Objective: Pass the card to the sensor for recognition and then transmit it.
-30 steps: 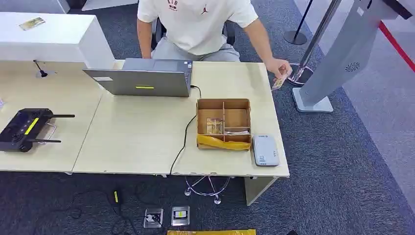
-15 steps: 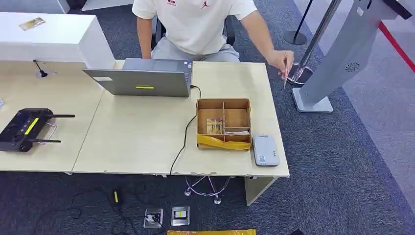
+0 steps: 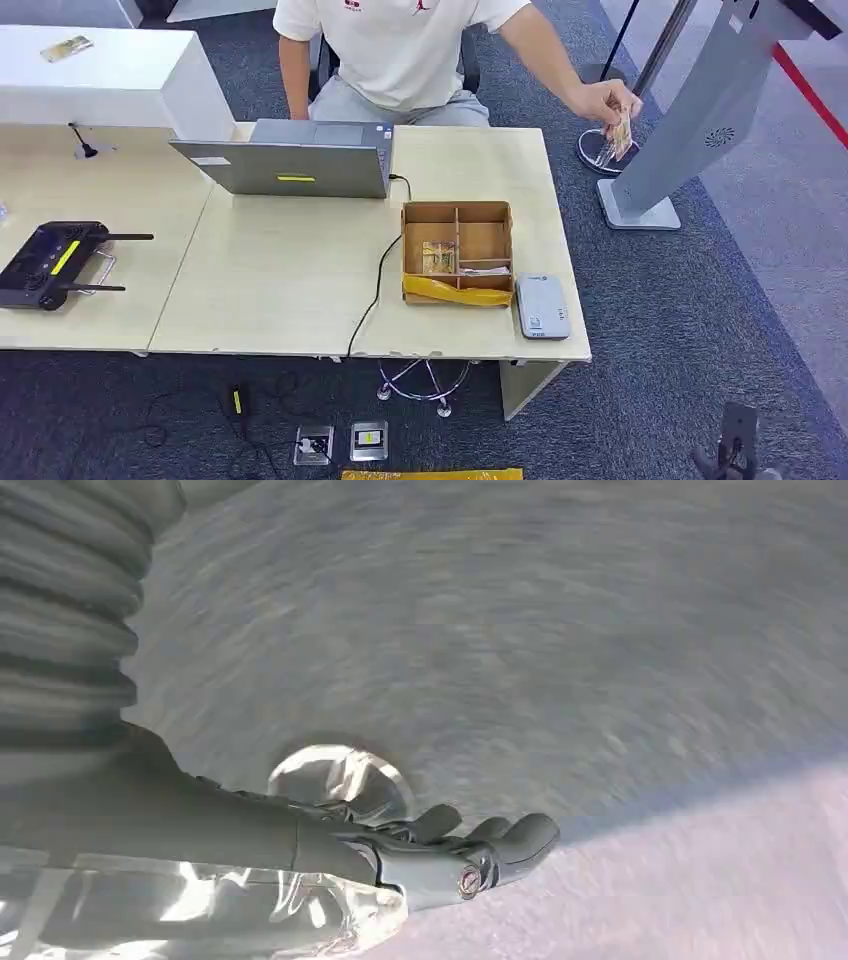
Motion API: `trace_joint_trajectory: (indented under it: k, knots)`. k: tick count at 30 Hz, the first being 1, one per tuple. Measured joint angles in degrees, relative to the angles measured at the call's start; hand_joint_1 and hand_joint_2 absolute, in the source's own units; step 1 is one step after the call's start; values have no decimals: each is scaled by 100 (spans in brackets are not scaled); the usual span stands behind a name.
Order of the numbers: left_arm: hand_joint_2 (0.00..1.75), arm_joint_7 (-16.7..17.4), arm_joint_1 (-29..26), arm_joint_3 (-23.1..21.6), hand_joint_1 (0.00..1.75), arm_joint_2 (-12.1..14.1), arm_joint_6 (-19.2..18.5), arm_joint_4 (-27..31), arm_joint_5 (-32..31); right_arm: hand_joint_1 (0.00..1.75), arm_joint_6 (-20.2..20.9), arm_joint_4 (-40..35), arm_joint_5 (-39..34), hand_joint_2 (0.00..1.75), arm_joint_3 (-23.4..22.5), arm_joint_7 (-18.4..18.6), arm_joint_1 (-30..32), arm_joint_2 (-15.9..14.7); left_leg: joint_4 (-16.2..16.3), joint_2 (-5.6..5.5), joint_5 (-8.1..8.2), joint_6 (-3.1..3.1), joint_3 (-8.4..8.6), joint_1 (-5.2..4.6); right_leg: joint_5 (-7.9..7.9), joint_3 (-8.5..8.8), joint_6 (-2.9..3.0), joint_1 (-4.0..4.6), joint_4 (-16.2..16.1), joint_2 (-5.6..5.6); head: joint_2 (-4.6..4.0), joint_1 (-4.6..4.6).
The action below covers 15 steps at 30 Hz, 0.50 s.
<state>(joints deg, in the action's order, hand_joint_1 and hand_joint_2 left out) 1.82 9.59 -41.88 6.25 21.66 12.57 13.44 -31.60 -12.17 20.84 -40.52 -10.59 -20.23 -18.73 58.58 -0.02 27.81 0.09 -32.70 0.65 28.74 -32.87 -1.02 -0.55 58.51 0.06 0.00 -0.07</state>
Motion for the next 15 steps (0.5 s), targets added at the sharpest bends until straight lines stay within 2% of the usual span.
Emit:
trace_joint_trajectory:
  k: [5,9,12,15]
  knots:
    - [0,-151,3,0,0,4,-7,0,15,0,-77,-114,-677,175,-538,-582,-737,-306,0,1,-5,5,0,-4,-6,-2,-3,-4,1,1,0,0]
    - [0,-223,1,0,0,2,-11,0,15,0,17,-247,-1079,175,-776,-976,-1199,-411,0,-1,-9,11,-4,-6,-8,-1,-3,-5,2,-3,0,-4]
    - [0,-247,6,0,0,2,7,0,-9,0,98,-424,-1414,175,-718,-1358,-1529,-433,0,-1,-11,12,-4,-5,-10,0,-3,-5,3,-4,0,0]
    - [0,-273,9,0,0,-4,74,0,-87,0,181,-740,-1795,175,-299,-1561,-1725,-413,0,-12,-15,15,-6,-4,-10,4,-3,-4,3,-17,0,0]
